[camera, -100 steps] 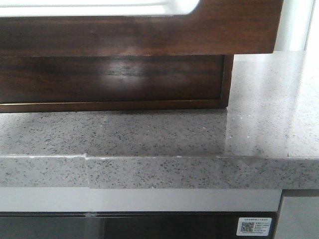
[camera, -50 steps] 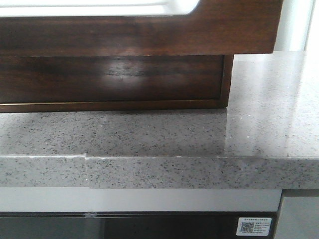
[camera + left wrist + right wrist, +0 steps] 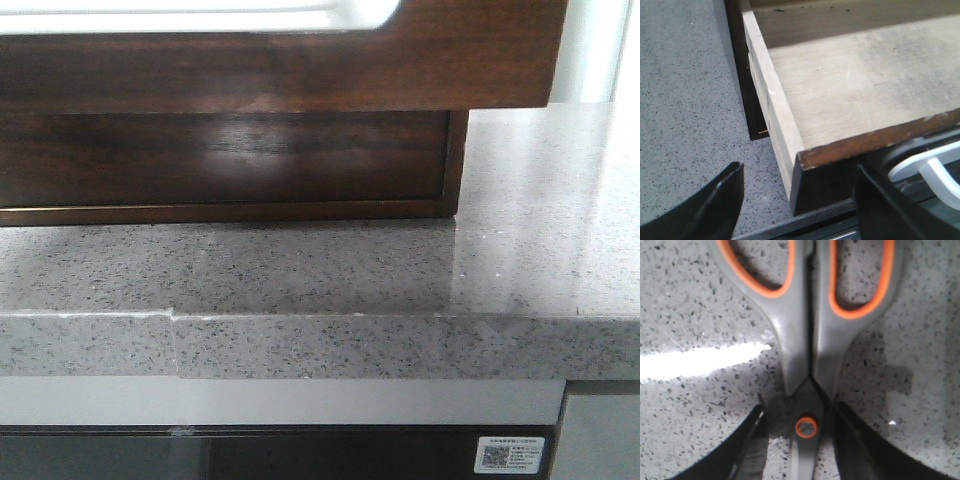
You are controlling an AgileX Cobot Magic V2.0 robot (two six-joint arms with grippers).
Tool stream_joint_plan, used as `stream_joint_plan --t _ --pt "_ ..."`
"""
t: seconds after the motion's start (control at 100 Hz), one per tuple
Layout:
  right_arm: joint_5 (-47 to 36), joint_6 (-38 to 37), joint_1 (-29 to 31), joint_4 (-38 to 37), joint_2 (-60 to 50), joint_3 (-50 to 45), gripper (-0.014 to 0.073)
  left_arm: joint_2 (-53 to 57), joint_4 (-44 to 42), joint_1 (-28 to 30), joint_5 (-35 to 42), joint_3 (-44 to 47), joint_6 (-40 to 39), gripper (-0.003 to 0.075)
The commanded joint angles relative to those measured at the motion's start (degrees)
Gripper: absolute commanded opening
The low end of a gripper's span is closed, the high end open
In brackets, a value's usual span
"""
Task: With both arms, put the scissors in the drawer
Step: 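Grasp the scissors at the pivot with the right gripper and lift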
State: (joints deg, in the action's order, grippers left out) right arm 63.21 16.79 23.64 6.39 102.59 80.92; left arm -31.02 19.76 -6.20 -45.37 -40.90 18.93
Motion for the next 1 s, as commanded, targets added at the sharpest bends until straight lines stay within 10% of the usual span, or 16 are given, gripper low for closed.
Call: stream_joint_plan --t 0.0,0.31,0.99 --pt "-0.4 0.7 0.2 0.1 -2.2 1.6 0.0253 -0.3 1.7 -0.4 5.9 -1.9 -0.4 0.0440" --pt "0.2 0.7 0.2 0.1 -2.2 1.7 -0.0029 -0.3 1.7 -0.4 5.9 -1.9 -0.4 0.0440" --pt "0.1 7.1 -1.3 8.5 -23.6 6.3 -0.0033 -0.3 1.7 -0.4 5.9 -1.9 -0.4 0.0440"
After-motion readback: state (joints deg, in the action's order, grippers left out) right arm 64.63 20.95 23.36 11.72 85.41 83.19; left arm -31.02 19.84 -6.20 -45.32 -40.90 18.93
